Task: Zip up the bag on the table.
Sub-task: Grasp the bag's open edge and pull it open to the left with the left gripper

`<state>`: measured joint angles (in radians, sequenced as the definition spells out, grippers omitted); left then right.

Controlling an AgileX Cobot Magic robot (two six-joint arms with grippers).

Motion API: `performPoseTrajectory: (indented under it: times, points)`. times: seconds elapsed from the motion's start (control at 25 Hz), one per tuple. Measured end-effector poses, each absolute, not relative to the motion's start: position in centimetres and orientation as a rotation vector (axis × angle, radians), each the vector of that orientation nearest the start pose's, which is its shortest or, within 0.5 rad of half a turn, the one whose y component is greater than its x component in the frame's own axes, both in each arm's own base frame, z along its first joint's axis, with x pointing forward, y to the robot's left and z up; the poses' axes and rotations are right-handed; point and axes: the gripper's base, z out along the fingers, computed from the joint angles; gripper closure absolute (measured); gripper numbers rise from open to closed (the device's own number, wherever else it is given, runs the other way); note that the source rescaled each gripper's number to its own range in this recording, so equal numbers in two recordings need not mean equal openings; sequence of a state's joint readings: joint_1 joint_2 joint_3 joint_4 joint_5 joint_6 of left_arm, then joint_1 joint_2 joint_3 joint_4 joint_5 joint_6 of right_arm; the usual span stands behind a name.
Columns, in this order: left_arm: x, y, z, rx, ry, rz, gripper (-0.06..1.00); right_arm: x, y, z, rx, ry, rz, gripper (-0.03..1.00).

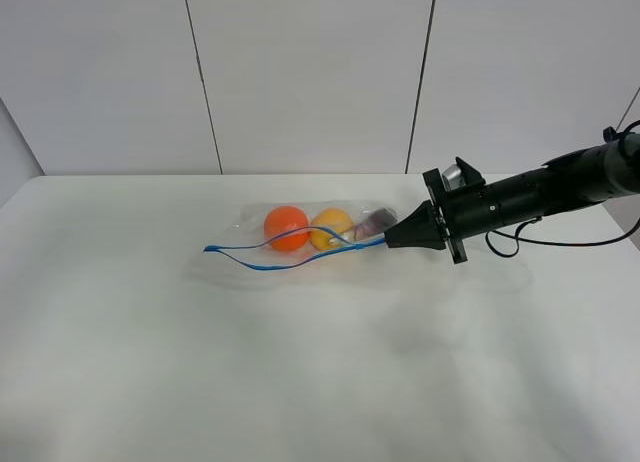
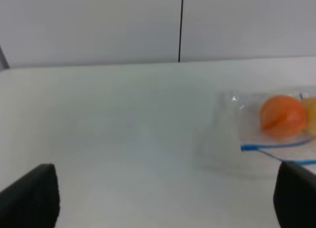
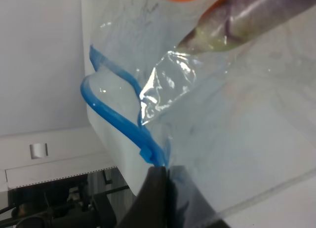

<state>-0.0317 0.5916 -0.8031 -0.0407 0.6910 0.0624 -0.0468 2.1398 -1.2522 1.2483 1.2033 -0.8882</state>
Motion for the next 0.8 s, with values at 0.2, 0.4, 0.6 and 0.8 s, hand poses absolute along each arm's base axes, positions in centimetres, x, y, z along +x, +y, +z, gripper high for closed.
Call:
performPoseTrajectory:
  times: [0.2, 0.4, 0.6, 0.8]
  points:
    - [17.2, -0.7, 37.7, 0.097, 1.998, -0.008, -0.05, 38.2, 6.3, 13.3, -0.094, 2.585, 1.548, 0.97]
    - [22.4, -0.9, 37.4, 0.127, 1.986, 0.018, -0.05, 38.1, 6.2, 13.3, -0.1, 2.591, 1.544, 0.97]
    - [26.1, -0.8, 35.6, 0.362, 1.952, 0.205, -0.05, 38.1, 6.2, 13.3, -0.101, 2.592, 1.543, 0.97]
    - [28.1, -0.9, 34.0, 0.769, 1.881, 0.477, -0.05, 38.1, 6.2, 13.3, -0.102, 2.593, 1.543, 0.97]
